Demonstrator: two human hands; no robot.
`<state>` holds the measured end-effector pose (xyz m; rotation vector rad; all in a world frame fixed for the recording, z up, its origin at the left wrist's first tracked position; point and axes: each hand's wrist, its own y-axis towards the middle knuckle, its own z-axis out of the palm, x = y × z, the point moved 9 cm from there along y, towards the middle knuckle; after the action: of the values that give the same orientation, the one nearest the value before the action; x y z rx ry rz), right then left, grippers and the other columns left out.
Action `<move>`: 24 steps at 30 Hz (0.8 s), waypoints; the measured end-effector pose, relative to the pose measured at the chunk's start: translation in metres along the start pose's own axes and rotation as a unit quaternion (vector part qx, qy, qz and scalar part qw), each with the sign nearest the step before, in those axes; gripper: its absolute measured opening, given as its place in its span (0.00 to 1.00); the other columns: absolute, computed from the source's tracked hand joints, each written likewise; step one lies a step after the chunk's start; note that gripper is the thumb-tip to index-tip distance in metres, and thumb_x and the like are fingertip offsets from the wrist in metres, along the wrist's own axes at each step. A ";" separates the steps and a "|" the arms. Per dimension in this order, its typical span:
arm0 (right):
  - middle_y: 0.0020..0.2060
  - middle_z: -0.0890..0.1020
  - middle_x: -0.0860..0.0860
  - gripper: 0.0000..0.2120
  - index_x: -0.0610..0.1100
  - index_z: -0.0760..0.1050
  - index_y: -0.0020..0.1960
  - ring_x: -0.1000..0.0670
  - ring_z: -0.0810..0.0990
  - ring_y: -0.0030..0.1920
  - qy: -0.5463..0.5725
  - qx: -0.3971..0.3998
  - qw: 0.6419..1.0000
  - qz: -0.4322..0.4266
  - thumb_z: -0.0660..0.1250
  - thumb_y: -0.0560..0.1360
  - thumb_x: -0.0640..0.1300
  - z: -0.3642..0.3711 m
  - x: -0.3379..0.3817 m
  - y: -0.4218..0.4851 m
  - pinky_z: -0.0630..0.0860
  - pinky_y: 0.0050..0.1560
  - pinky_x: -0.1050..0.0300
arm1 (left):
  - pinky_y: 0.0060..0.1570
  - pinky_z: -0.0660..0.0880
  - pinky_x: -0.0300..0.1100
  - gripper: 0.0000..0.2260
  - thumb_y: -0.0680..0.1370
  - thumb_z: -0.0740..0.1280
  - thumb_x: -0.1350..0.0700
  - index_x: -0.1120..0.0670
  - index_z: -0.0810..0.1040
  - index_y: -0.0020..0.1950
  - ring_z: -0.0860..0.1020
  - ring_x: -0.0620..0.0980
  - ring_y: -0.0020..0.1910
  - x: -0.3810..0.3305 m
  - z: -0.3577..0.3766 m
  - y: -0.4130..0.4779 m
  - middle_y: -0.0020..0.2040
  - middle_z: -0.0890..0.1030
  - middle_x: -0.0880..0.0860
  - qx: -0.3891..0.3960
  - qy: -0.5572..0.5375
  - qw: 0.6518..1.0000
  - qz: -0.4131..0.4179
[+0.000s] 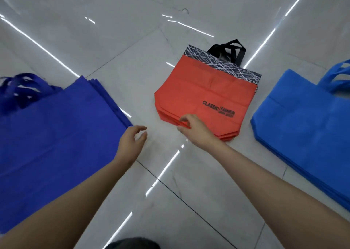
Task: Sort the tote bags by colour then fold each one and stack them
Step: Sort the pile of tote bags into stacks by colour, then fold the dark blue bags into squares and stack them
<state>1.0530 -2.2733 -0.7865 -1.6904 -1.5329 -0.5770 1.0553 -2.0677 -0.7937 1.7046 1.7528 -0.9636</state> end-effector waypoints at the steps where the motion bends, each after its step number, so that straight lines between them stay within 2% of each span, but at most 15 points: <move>1: 0.60 0.74 0.43 0.15 0.39 0.73 0.62 0.47 0.73 0.59 0.013 0.043 0.999 0.010 0.66 0.77 0.43 0.016 0.013 -0.005 0.66 0.57 0.60 | 0.56 0.67 0.37 0.11 0.79 0.62 0.56 0.55 0.76 0.61 0.72 0.44 0.57 0.007 -0.009 -0.007 0.56 0.74 0.48 -0.014 -0.009 1.000 -0.023; 5: 0.62 0.73 0.48 0.17 0.43 0.72 0.63 0.53 0.73 0.54 0.023 0.094 0.995 0.015 0.64 0.77 0.50 0.059 0.044 -0.008 0.66 0.52 0.62 | 0.51 0.68 0.37 0.12 0.79 0.63 0.57 0.57 0.75 0.61 0.73 0.47 0.57 0.042 -0.048 -0.016 0.57 0.72 0.51 -0.069 -0.014 0.996 -0.061; 8: 0.65 0.70 0.47 0.22 0.43 0.69 0.66 0.49 0.72 0.60 0.011 0.105 0.994 0.003 0.64 0.77 0.54 0.092 0.066 0.014 0.68 0.59 0.58 | 0.52 0.66 0.37 0.13 0.79 0.63 0.56 0.57 0.72 0.63 0.71 0.48 0.58 0.079 -0.104 -0.021 0.63 0.68 0.54 -0.140 0.024 0.988 -0.060; 10: 0.67 0.67 0.46 0.26 0.43 0.66 0.69 0.47 0.70 0.64 0.022 0.085 0.996 0.009 0.64 0.77 0.55 0.112 0.084 0.037 0.68 0.63 0.55 | 0.58 0.66 0.41 0.16 0.78 0.64 0.56 0.59 0.70 0.65 0.70 0.54 0.62 0.111 -0.155 -0.029 0.65 0.67 0.58 -0.215 0.068 0.971 -0.086; 13: 0.69 0.64 0.44 0.32 0.42 0.60 0.72 0.44 0.66 0.67 -0.013 0.060 0.998 0.018 0.64 0.75 0.59 0.142 0.107 0.068 0.66 0.67 0.49 | 0.67 0.61 0.52 0.25 0.77 0.66 0.54 0.64 0.64 0.70 0.63 0.62 0.68 0.167 -0.227 -0.045 0.69 0.63 0.64 -0.299 0.141 0.925 -0.186; 16: 0.71 0.61 0.43 0.37 0.41 0.55 0.74 0.41 0.64 0.69 -0.081 0.045 0.995 0.048 0.62 0.76 0.61 0.162 0.110 0.096 0.65 0.67 0.46 | 0.69 0.55 0.57 0.34 0.77 0.66 0.47 0.67 0.56 0.73 0.58 0.65 0.71 0.227 -0.269 -0.067 0.72 0.58 0.67 -0.341 0.103 0.866 -0.349; 19: 0.70 0.64 0.43 0.36 0.40 0.57 0.73 0.40 0.63 0.69 -0.101 0.033 0.989 0.098 0.60 0.76 0.62 0.172 0.097 0.110 0.64 0.65 0.45 | 0.67 0.57 0.58 0.39 0.76 0.63 0.39 0.65 0.54 0.73 0.59 0.65 0.70 0.279 -0.272 -0.094 0.72 0.58 0.66 -0.332 -0.033 0.791 -0.513; 20: 0.70 0.64 0.42 0.35 0.40 0.58 0.73 0.40 0.63 0.68 -0.124 0.029 0.987 0.098 0.59 0.76 0.62 0.173 0.095 0.112 0.65 0.64 0.45 | 0.66 0.59 0.58 0.39 0.76 0.61 0.37 0.65 0.55 0.73 0.61 0.65 0.69 0.288 -0.266 -0.096 0.72 0.59 0.65 -0.311 -0.057 0.782 -0.537; 22: 0.68 0.65 0.41 0.32 0.40 0.59 0.72 0.39 0.65 0.66 -0.135 0.033 0.985 0.101 0.59 0.78 0.60 0.177 0.090 0.113 0.67 0.62 0.47 | 0.65 0.62 0.58 0.38 0.75 0.60 0.36 0.63 0.56 0.73 0.63 0.65 0.67 0.297 -0.255 -0.093 0.71 0.60 0.64 -0.281 -0.078 0.787 -0.543; 24: 0.66 0.68 0.41 0.29 0.39 0.61 0.70 0.39 0.69 0.64 -0.072 0.062 0.986 0.139 0.61 0.78 0.57 0.180 0.080 0.110 0.70 0.62 0.48 | 0.64 0.62 0.58 0.38 0.75 0.61 0.37 0.62 0.56 0.73 0.63 0.65 0.67 0.297 -0.246 -0.089 0.71 0.60 0.63 -0.272 -0.079 0.792 -0.540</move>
<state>1.1451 -2.0801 -0.8602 -1.8395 -1.3675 -0.2128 0.9711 -1.6861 -0.8581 0.1411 2.5475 -0.8027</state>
